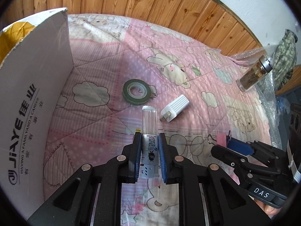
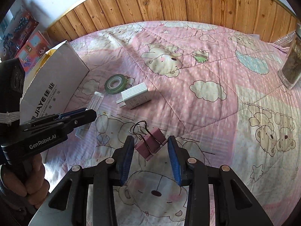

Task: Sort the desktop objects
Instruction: 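Lift the glue stick with the left tool while the right tool lifts the binder clip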

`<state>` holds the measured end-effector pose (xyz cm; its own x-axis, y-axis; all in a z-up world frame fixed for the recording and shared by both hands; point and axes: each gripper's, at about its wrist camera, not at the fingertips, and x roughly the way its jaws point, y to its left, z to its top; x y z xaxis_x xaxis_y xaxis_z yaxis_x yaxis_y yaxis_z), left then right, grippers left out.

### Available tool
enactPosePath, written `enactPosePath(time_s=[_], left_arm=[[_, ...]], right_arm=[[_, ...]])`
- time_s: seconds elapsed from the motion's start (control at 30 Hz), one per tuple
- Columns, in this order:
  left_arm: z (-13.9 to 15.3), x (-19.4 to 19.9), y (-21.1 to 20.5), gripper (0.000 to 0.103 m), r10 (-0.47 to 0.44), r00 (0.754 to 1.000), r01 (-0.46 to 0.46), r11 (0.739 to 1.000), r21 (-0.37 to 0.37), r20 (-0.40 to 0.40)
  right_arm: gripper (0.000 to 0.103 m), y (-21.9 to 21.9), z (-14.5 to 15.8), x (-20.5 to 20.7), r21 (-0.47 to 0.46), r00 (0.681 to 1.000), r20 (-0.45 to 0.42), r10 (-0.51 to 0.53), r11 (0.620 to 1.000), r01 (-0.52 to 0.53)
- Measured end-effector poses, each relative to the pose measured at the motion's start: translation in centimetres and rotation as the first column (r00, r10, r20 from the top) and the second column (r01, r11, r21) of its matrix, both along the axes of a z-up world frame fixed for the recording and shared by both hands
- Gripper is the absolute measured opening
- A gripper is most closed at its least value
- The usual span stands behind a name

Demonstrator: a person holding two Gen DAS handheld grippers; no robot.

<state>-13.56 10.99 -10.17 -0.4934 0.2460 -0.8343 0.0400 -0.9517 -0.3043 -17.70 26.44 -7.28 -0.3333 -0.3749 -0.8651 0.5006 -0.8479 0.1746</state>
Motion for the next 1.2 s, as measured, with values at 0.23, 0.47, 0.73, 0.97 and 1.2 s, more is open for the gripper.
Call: enactPosePath(time_s=[0.23, 0.47, 0.73, 0.97, 1.2], left_arm=[[2.5, 2.1, -1.5, 0.018, 0.016, 1.000, -0.017, 0.999, -0.029, -0.020], [4.7, 4.4, -2.2, 0.018, 0.013, 0.999, -0.015, 0.999, -0.042, -0.045], [7.4, 7.4, -4.0, 0.018, 0.006, 0.997, -0.010, 0.999, -0.052, -0.083], [8.6, 9.6, -6.0, 0.018, 0.023, 0.995, -0.028, 0.998, -0.052, -0.097], [8.9, 10.9, -7.5, 0.018, 0.047, 0.992, -0.051, 0.998, -0.031, -0.119]], right_arm=[[0.038, -1.6, 2.3, 2.6, -0.040, 0.999, -0.013, 0.035, 0.999, -0.035], [0.038, -2.6, 4.2, 5.0, -0.071, 0.998, -0.027, 0.060, 0.996, -0.062], [0.038, -4.2, 6.1, 7.1, -0.093, 0.995, -0.061, 0.082, 0.992, -0.087], [0.038, -5.4, 7.2, 9.0, -0.100, 0.991, -0.085, 0.104, 0.989, -0.112], [0.038, -6.5, 8.4, 10.5, -0.109, 0.987, -0.117, 0.115, 0.986, -0.128]])
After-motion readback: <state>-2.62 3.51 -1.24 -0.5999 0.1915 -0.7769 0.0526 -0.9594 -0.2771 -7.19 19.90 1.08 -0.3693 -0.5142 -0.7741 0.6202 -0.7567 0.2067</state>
